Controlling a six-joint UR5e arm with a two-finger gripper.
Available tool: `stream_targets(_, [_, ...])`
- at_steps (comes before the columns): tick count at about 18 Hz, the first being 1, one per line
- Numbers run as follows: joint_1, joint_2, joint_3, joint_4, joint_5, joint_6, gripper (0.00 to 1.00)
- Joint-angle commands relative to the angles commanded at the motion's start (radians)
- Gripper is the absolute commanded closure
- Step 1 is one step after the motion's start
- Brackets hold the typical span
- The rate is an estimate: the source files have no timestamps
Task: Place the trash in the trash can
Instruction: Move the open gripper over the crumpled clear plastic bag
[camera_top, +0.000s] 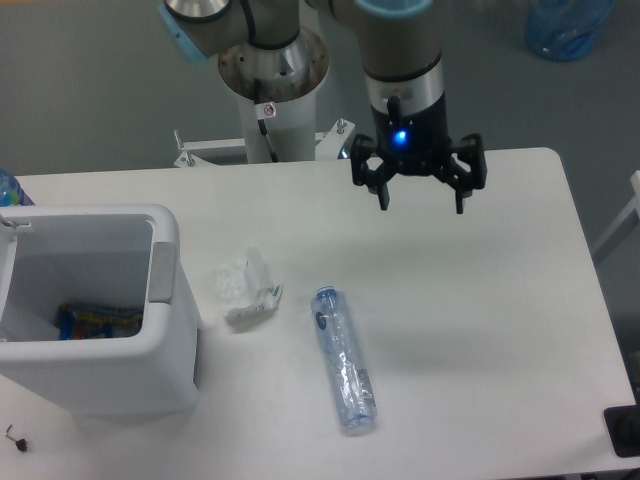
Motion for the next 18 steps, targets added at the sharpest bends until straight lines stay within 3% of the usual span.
stream_targets(3, [-0.038,-0.001,-0.065,0.046,-0.026,-0.089,0.0])
stream_targets(10, [-0.115,-0.031,-0.134,0.011,-0.176,-0.103,0.0])
stream_targets(18, [-0.215,-0.063,-0.232,0.029,-0.172,-0.101,0.0])
